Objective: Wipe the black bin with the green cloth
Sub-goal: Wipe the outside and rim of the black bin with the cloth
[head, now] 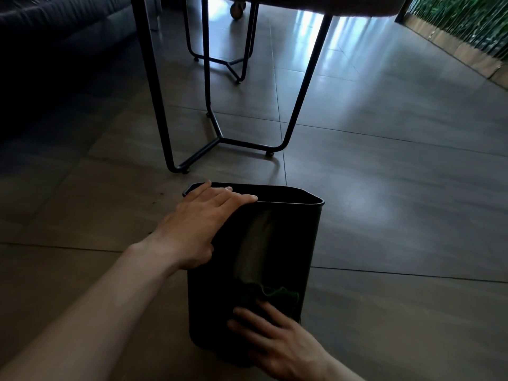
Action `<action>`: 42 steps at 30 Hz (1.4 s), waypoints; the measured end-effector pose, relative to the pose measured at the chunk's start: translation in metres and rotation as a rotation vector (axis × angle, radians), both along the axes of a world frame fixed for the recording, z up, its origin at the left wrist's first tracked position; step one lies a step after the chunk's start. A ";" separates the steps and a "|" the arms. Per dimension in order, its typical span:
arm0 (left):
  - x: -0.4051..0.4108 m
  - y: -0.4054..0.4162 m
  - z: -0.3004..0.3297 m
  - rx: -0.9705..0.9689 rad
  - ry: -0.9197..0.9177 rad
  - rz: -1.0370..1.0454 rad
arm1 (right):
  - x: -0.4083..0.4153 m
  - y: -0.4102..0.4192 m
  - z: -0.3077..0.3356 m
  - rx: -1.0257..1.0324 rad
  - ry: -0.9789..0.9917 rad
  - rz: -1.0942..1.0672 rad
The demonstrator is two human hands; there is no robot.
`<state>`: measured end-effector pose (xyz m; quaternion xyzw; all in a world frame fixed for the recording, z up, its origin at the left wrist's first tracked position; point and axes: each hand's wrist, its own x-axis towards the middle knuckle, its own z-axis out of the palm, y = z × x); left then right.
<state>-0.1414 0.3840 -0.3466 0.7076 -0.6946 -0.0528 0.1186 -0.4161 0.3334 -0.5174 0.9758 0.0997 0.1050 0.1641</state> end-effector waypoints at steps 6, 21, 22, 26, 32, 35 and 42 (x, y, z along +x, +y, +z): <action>0.001 -0.003 -0.001 -0.016 0.008 0.003 | 0.028 -0.019 0.081 0.318 -0.309 -0.277; 0.001 -0.002 0.002 -0.028 0.048 0.002 | 0.061 -0.040 0.160 0.974 -0.380 -0.640; 0.001 -0.002 0.001 -0.034 0.056 -0.003 | 0.064 -0.042 0.157 0.899 -0.524 -0.659; 0.002 -0.004 0.000 -0.038 0.056 -0.005 | 0.083 -0.041 0.137 0.603 -0.737 -0.611; 0.005 -0.005 -0.002 -0.050 0.076 -0.012 | 0.071 -0.017 0.083 0.351 -0.467 -0.510; 0.006 -0.007 -0.003 -0.043 0.053 -0.007 | 0.054 -0.014 0.064 0.244 -0.357 -0.383; 0.005 -0.005 -0.002 -0.026 0.057 -0.008 | 0.018 -0.017 0.043 0.083 -0.082 -0.017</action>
